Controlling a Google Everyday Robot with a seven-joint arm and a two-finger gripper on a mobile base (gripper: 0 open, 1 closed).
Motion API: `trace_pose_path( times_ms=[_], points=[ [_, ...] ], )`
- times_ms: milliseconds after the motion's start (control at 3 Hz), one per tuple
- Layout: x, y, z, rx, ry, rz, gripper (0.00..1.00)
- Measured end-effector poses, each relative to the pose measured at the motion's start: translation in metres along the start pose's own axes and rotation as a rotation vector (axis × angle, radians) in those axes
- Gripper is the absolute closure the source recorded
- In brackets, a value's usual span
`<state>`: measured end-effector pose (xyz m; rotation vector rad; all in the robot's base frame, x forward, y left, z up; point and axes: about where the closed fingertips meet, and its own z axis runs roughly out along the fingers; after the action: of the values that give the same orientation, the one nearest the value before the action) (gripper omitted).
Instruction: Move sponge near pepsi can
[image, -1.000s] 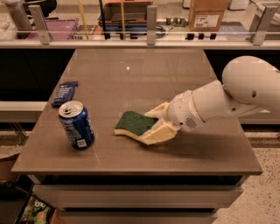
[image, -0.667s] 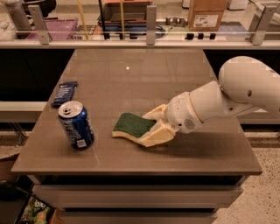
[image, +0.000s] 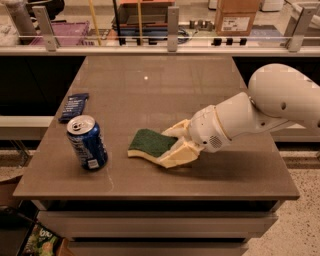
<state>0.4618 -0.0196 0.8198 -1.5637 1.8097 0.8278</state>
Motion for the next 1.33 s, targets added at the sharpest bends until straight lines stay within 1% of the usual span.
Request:
trace_pose_path(
  times_ms=[1000, 1333],
  points=[
    [-0.0002, 0.0002, 0.0002, -0.001, 0.000, -0.001, 0.13],
    [-0.0011, 0.0010, 0.0012, -0.003, 0.001, -0.003, 0.00]
  ],
)
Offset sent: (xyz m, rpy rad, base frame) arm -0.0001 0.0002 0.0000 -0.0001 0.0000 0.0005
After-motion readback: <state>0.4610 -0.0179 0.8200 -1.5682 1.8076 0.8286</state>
